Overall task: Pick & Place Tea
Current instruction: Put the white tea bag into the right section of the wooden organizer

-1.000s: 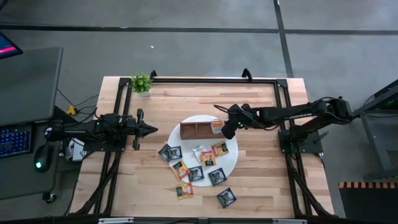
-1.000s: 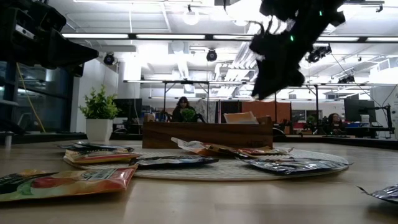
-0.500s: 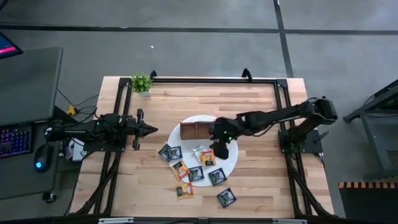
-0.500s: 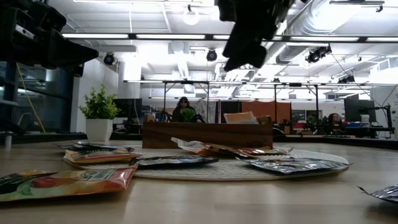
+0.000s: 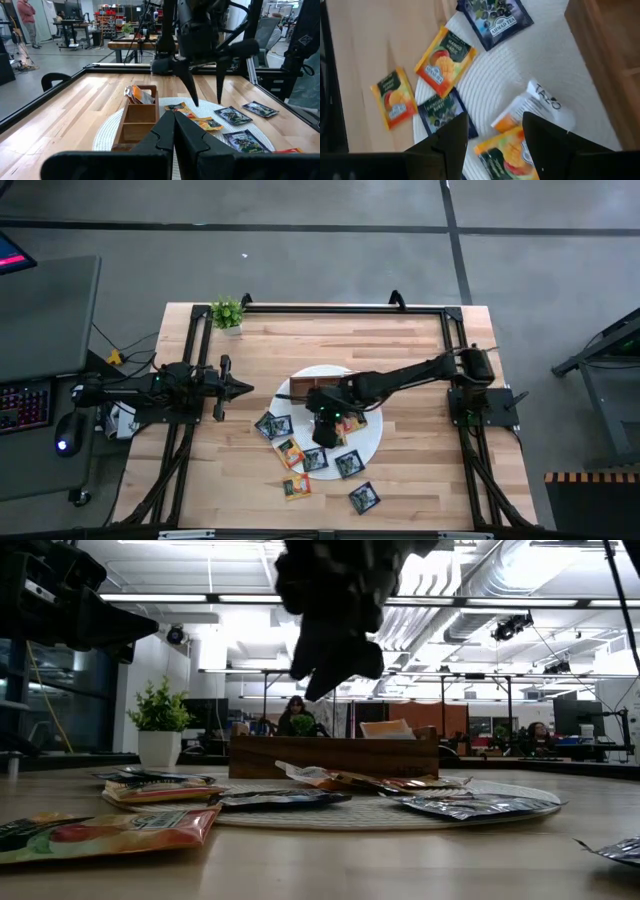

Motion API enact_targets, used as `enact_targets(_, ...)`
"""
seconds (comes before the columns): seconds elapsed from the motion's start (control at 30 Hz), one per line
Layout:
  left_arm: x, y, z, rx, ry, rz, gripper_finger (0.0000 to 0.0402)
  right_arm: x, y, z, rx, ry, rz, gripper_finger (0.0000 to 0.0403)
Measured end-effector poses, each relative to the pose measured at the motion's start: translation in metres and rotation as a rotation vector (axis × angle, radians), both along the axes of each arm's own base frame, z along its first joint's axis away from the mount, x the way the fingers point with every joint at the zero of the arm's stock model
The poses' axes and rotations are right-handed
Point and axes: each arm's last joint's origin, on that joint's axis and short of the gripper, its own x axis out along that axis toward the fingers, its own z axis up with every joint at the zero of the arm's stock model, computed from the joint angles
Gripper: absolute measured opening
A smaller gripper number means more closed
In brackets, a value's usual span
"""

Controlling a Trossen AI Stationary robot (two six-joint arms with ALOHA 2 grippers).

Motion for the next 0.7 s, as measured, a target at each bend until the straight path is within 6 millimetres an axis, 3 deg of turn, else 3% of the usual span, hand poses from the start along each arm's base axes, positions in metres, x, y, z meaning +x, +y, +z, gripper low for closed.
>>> enact_targets(0.27, 0.0, 0.0, 0.0, 0.0, 0.0, 0.0, 0.0001, 0.017, 0.012, -0.016, -0.102, 0.012, 0.031, 0.0185)
enact_targets(0.37, 0.0, 0.0, 0.0, 0.0, 0.0, 0.0, 0.0001, 0.019, 0.014, -0.022, -0.2, 0.009, 0.077, 0.0185)
enact_targets(0.7, 0.0, 0.0, 0.0, 0.0, 0.0, 0.0, 0.0001, 0.017, 0.023, -0.024, -0.352, 0.003, 0.001, 0.0185)
